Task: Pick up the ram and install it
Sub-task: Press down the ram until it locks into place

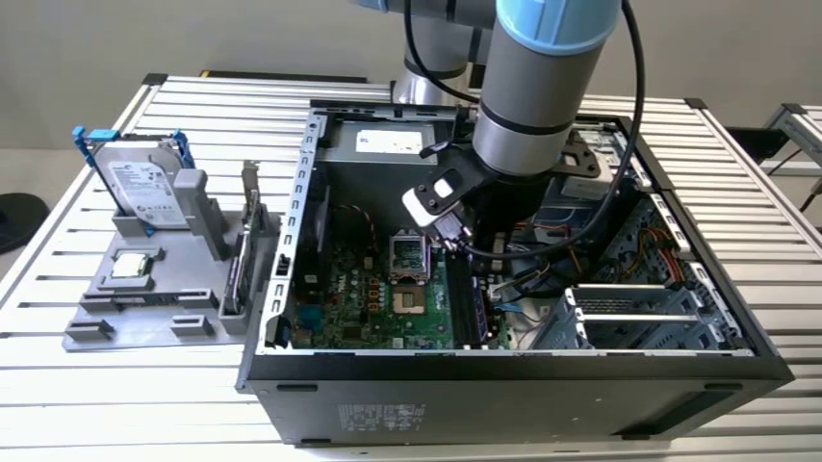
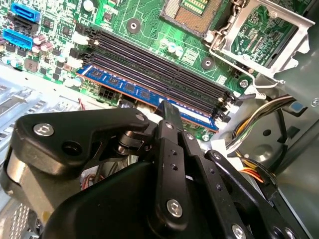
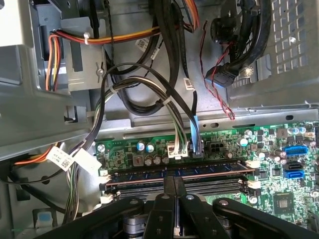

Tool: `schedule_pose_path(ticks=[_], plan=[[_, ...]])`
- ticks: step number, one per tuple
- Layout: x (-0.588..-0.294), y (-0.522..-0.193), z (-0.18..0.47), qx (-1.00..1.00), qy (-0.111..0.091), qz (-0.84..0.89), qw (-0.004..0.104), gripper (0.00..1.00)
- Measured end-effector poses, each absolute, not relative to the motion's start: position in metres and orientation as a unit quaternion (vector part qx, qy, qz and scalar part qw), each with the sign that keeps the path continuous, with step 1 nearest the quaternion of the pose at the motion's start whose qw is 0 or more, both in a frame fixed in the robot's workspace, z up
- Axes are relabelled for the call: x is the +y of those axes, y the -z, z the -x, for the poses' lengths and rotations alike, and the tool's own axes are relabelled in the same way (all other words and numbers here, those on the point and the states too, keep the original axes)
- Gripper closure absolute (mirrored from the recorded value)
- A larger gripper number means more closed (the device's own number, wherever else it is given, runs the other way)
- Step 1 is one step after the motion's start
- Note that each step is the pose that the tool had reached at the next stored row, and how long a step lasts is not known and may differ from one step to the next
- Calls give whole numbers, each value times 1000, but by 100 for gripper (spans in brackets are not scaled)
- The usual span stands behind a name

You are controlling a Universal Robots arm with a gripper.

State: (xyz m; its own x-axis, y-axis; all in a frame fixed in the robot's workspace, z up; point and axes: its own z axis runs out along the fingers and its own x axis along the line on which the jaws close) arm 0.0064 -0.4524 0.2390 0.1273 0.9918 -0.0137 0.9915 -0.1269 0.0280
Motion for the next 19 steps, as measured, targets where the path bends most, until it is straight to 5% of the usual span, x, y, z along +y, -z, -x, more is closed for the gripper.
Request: schedule_pose_path(ticks=[19], plan=[[-452,-234,-6,661,-4,-751,15,100]])
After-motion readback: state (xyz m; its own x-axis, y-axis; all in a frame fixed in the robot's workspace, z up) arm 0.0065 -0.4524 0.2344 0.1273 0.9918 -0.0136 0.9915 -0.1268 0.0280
